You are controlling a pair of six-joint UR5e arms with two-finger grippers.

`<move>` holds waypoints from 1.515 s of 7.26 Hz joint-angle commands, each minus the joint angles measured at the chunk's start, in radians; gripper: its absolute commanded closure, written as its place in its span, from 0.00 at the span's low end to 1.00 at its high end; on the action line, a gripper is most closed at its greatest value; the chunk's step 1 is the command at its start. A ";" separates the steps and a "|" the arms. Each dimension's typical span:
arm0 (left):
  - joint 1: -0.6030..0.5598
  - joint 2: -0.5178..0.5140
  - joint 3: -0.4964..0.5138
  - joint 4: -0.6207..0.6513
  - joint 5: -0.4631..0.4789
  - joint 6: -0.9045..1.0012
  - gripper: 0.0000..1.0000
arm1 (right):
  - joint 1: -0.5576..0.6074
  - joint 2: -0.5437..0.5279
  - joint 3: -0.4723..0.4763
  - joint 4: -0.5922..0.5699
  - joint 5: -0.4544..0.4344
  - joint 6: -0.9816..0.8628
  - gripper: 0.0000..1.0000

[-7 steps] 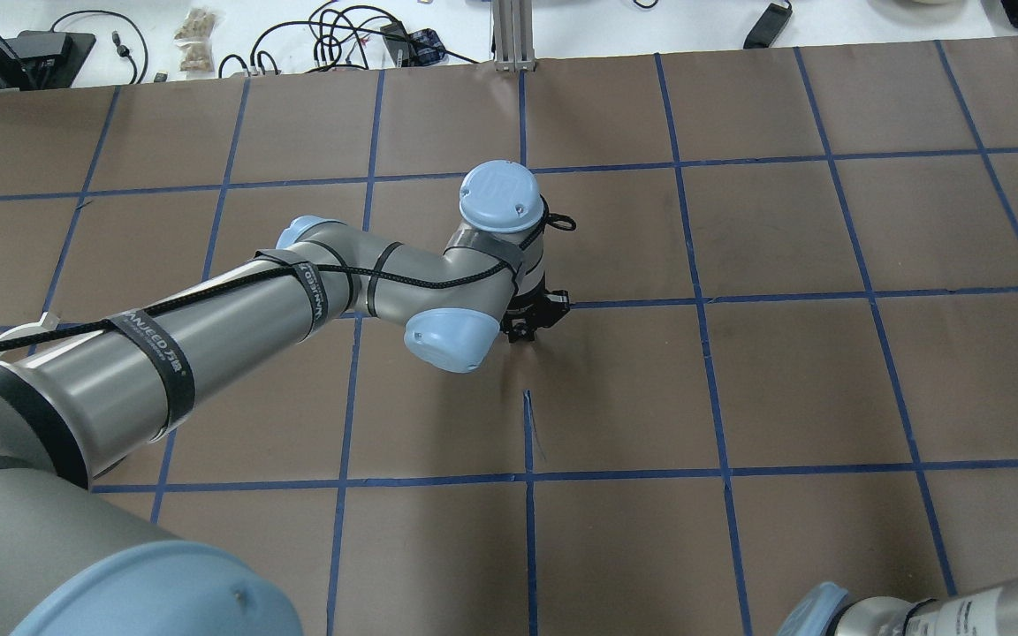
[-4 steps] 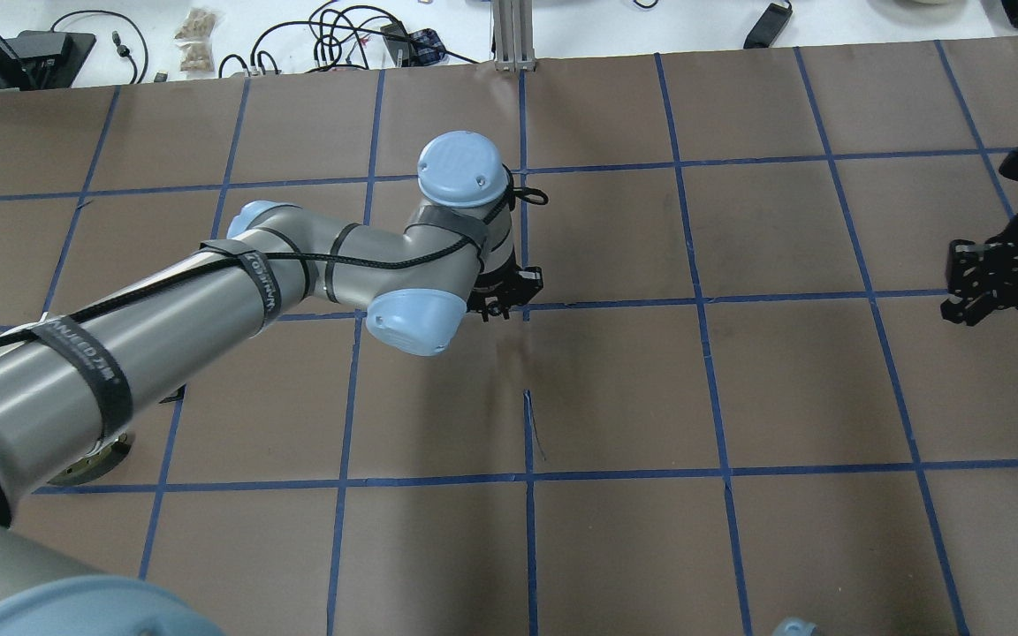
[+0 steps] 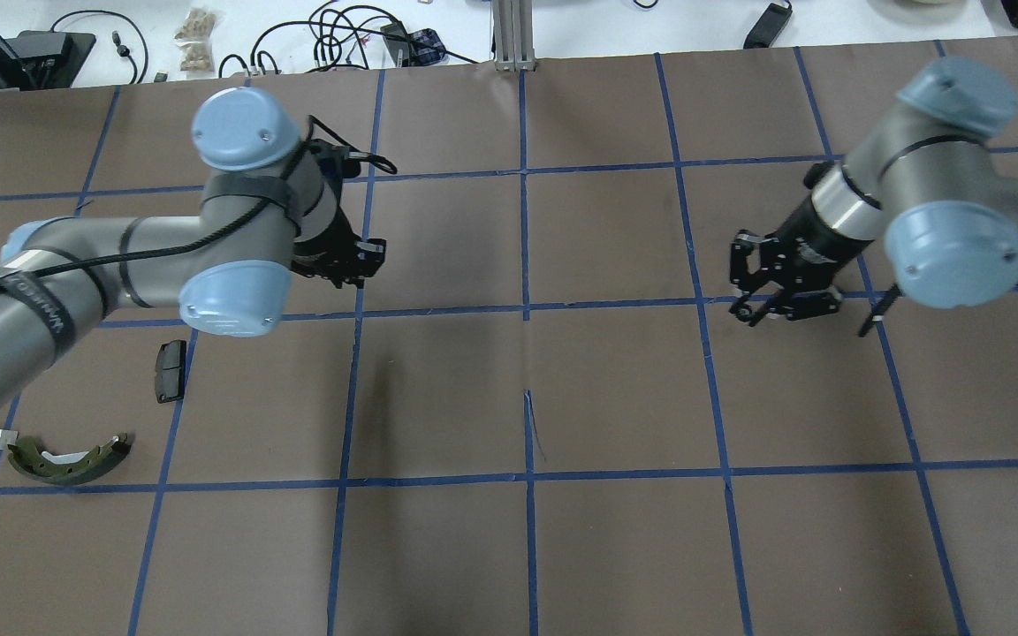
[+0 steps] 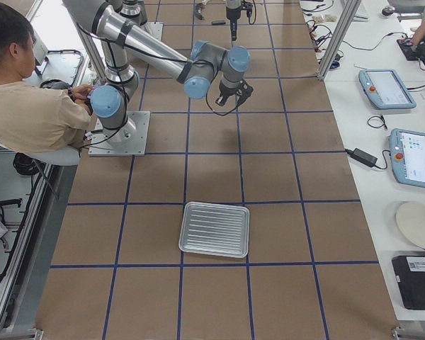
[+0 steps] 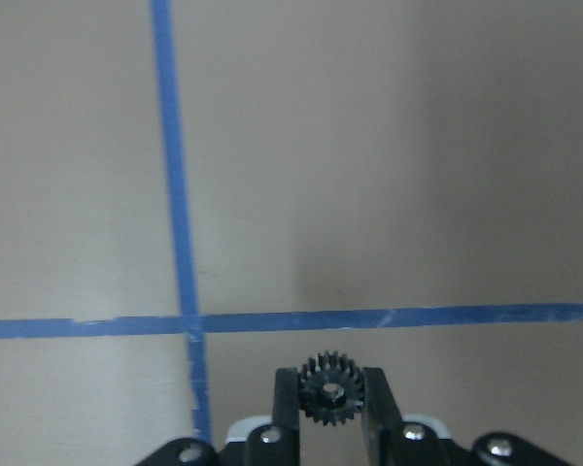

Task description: Place bearing gear from tray to pile

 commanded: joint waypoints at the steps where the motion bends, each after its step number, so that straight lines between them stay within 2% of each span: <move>1: 0.207 0.045 -0.061 -0.001 -0.002 0.244 1.00 | 0.265 0.192 -0.042 -0.354 0.029 0.462 1.00; 2: 0.293 0.048 -0.086 0.011 -0.005 0.330 1.00 | 0.335 0.252 -0.107 -0.382 0.029 0.628 1.00; 4: 0.486 0.024 -0.089 0.021 -0.017 0.572 1.00 | 0.405 0.265 -0.134 -0.365 0.024 0.700 1.00; 5: 0.550 0.009 -0.086 0.033 -0.023 0.649 1.00 | 0.405 0.269 -0.142 -0.368 0.017 0.680 0.89; 6: 0.565 -0.016 -0.090 0.086 -0.060 0.656 1.00 | 0.405 0.271 -0.143 -0.376 0.006 0.680 0.22; 7: 0.585 -0.048 -0.096 0.102 -0.071 0.658 1.00 | 0.405 0.271 -0.143 -0.374 -0.028 0.677 0.00; 9: 0.636 -0.096 -0.118 0.180 -0.069 0.737 1.00 | 0.382 0.256 -0.164 -0.365 -0.033 0.642 0.00; 10: 0.636 -0.096 -0.118 0.182 -0.071 0.731 0.78 | 0.352 0.218 -0.206 -0.308 -0.087 0.440 0.00; 11: 0.636 -0.096 -0.118 0.171 -0.086 0.730 0.01 | 0.301 0.132 -0.280 -0.082 -0.158 0.239 0.00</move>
